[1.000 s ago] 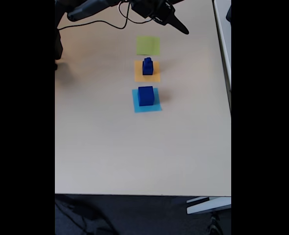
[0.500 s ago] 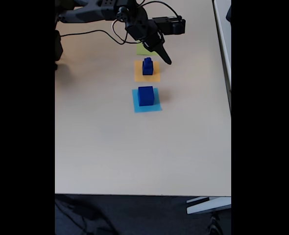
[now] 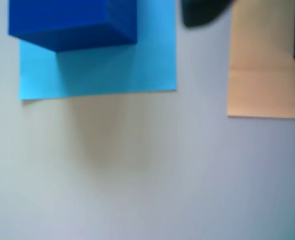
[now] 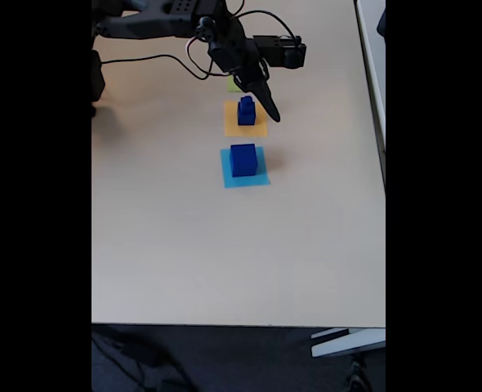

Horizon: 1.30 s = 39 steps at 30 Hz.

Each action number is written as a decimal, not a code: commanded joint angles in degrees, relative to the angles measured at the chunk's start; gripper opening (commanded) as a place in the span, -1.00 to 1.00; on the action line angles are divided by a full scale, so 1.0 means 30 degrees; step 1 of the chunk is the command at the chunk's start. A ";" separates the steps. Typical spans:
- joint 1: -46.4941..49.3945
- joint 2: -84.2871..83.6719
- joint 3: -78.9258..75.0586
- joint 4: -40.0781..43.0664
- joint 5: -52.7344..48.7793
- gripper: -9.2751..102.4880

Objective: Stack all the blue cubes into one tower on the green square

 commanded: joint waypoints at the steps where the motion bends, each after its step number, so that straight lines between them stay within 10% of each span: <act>1: 0.0234 0.1963 0.0879 0.0000 0.0645 0.06; 39: 0.1377 -0.1934 0.2959 -0.1963 -0.1846 0.04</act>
